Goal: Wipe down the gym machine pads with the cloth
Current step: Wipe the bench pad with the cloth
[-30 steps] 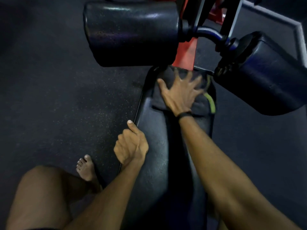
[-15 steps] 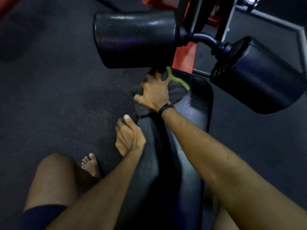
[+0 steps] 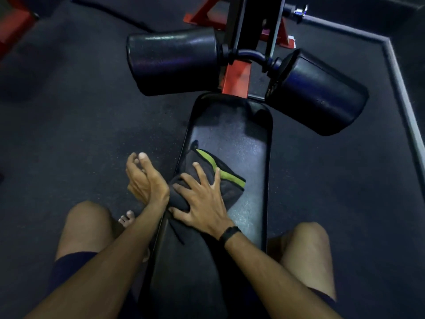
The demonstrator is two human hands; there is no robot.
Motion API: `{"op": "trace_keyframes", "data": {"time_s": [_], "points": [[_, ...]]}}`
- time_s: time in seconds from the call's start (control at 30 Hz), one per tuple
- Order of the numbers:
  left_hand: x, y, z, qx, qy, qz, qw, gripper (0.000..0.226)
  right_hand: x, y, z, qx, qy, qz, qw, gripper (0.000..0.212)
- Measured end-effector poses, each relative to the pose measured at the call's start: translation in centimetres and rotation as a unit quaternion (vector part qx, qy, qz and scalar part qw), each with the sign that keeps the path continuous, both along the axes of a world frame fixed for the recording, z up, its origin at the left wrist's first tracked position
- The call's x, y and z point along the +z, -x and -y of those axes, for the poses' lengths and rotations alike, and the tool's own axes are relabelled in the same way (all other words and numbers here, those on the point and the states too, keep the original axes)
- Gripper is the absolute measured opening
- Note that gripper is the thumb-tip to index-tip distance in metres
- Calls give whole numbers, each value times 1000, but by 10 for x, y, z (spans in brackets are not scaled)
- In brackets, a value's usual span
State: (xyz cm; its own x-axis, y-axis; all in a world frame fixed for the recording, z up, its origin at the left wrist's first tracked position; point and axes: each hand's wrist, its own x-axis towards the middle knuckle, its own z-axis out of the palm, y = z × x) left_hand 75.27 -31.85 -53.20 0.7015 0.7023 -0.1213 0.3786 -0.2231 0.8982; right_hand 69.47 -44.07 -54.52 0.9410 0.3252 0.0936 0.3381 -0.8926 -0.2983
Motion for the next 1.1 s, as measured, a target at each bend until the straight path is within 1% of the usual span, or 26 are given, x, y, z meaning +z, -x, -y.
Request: {"op": "trace_keyframes", "data": {"time_s": [0.07,0.13,0.2,0.33,0.47,0.53,0.6,0.7,0.8,0.9,1.0,1.1], "points": [[-2,-7,7,-41,-30,-29,998,60,-1,-6,12,-67,18,-12,998,59],[-9,-20,17,-94,-53,-78,991,56,-1,-32,21,-137,27,-28,990,63],[-16,-31,28,-135,-72,-134,979,53,-1,-67,27,-172,30,-37,984,65],[-30,-40,52,-169,-110,-203,958,58,-7,-149,42,-187,30,-27,982,66],[-35,-38,55,-211,-191,-204,937,64,-7,-220,50,-188,44,-25,981,65],[-36,-39,54,-221,-206,-213,929,65,-3,-251,59,-179,52,-25,982,66],[-37,-39,54,-224,-210,-221,926,66,2,-275,72,-160,71,-41,984,71],[-39,-40,53,-228,-211,-230,922,64,3,-289,90,-160,61,-55,984,81],[-38,-41,51,-230,-207,-236,921,62,0,-289,102,-211,62,-30,975,87],[-37,-41,52,-232,-207,-233,921,62,-1,-286,114,-274,68,-40,959,88],[-37,-40,51,-233,-206,-238,920,62,-2,-276,131,-331,46,-41,942,89],[-35,-41,51,-237,-199,-242,919,63,-1,-254,140,-367,12,-20,930,82]]}}
